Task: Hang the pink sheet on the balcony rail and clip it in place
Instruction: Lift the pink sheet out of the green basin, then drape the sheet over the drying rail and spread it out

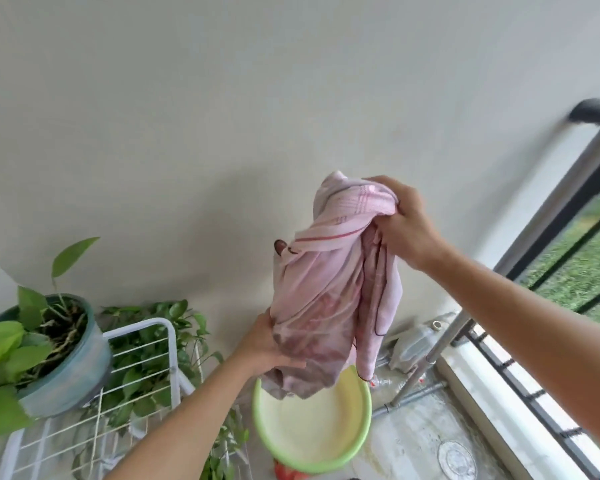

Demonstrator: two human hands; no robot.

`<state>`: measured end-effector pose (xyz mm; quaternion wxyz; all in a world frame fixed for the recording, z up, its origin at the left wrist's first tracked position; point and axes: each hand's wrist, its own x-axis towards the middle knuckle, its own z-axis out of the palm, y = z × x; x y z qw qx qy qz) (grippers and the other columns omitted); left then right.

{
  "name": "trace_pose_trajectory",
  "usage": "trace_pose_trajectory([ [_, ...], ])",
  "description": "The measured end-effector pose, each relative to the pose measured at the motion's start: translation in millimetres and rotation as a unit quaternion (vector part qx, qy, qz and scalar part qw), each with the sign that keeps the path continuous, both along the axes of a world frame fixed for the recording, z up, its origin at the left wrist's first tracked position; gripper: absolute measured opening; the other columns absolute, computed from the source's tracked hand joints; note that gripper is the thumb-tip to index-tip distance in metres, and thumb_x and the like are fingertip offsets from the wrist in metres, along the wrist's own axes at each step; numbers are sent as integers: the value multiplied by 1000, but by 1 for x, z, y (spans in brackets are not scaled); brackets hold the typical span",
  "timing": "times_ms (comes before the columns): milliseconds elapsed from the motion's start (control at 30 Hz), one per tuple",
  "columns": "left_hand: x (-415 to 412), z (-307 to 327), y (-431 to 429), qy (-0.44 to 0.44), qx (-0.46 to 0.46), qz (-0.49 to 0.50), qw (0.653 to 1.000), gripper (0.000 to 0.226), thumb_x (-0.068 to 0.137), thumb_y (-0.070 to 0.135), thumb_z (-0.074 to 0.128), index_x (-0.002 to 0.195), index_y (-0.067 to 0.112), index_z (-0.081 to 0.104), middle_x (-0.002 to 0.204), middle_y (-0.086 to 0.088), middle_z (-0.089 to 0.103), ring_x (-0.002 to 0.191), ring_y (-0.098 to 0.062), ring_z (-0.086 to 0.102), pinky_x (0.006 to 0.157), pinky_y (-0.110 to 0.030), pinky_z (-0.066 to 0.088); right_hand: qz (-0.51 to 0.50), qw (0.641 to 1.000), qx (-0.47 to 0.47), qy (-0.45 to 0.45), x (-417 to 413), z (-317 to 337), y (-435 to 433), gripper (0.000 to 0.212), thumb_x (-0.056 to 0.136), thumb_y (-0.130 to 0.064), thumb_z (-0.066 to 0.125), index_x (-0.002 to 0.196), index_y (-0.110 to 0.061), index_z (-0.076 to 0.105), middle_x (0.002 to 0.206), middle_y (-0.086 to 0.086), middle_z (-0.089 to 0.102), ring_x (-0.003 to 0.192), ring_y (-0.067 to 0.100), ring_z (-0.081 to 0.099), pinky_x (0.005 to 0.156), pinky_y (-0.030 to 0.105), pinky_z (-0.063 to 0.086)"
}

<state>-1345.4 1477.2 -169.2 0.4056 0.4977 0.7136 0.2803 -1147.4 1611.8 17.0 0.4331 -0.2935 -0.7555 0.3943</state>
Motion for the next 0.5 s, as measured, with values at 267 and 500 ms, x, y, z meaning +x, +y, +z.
trace_pose_trajectory([
  [267,5,22,32,59,159,79,982,44,75,34,55,111,9,62,104,-14,71,98,-33,67,78,-38,53,-153,986,13,-70,65,44,12,38,77,11,60,107,-13,65,93,1,65,86,13,60,75,31,51],
  [500,4,120,70,229,406,130,875,35,83,3,50,115,10,40,82,-26,67,69,-48,63,54,-47,49,-279,936,106,-188,135,104,18,49,71,-6,71,117,-16,56,103,0,65,98,23,60,86,41,51],
])
